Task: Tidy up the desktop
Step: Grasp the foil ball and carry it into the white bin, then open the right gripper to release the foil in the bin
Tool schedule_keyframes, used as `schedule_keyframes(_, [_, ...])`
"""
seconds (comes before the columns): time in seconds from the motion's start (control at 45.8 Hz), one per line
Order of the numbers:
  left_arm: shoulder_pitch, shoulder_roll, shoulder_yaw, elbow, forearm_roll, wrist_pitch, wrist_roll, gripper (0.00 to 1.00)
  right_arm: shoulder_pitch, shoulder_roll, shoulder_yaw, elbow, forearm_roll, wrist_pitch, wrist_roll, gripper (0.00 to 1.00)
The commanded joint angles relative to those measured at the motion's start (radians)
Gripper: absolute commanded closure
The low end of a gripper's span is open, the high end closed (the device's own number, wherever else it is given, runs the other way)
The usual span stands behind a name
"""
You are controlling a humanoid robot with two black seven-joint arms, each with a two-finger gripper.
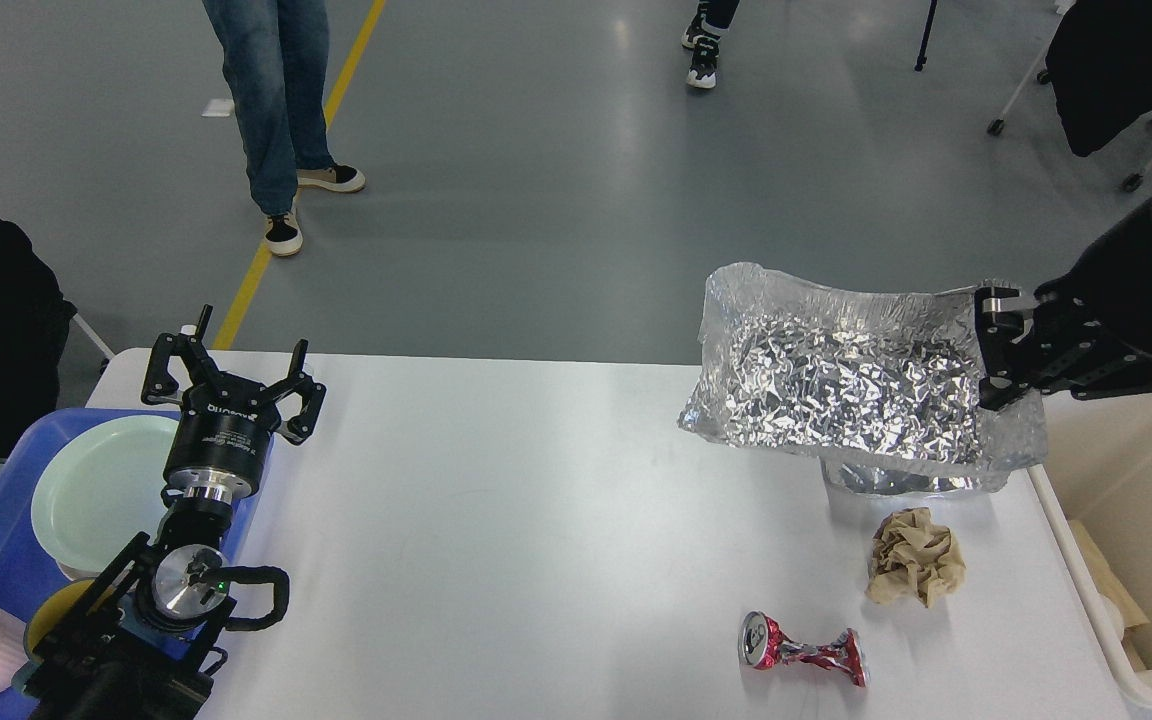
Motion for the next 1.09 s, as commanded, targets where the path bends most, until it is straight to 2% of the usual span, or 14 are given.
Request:
schedule_keyframes(0.0, [0.0,0.0,0.0,0.0,0.0,0.0,0.0,0.04,-0.024,-0.015,-0.069,-0.042,0.007,-0.016,0.0,1.0])
schedule_keyframes(0.109, [0.0,0.0,0.0,0.0,0.0,0.0,0.0,0.04,-0.087,-0.047,-0.128,-0.095,0.009,-0.055,0.0,1.0])
schedule_keyframes(0.306, [0.0,0.0,0.0,0.0,0.0,0.0,0.0,0.04,-0.292,-0.215,-0.151,-0.288,0.009,-0.092,0.002,1.0])
schedule_keyframes(0.35, [0.0,0.0,0.0,0.0,0.0,0.0,0.0,0.04,-0.36,-0.257,-0.139,-0.351,0.009,-0.093,0.002,1.0])
schedule_keyframes(0.372, [0.0,0.0,0.0,0.0,0.0,0.0,-0.002,0.04,-0.44,-0.301,-0.131,-0.437,0.01,-0.093,0.003,1.0])
schedule_keyframes(0.459, [0.0,0.0,0.0,0.0,0.0,0.0,-0.002,0.04,-0.588,-0.357,-0.077,-0.586,0.036,-0.096,0.006,1.0])
schedule_keyframes(0.634, [0.0,0.0,0.0,0.0,0.0,0.0,-0.002,0.04,-0.947,-0.377,0.108,-0.894,0.099,-0.119,0.006,1.0])
schedule_keyframes(0.765, [0.0,0.0,0.0,0.0,0.0,0.0,-0.002,0.03,-1.211,-0.375,0.292,-1.077,0.124,-0.222,0.005,1.0])
schedule_keyframes(0.918, [0.0,0.0,0.0,0.0,0.0,0.0,-0.002,0.04,-1.472,-0.363,0.496,-1.212,0.122,-0.4,0.003,1.0])
schedule_keyframes(1.071, [0.0,0.0,0.0,0.0,0.0,0.0,-0.002,0.04,-1.72,-0.271,0.64,-1.359,0.125,-0.565,0.002,1.0])
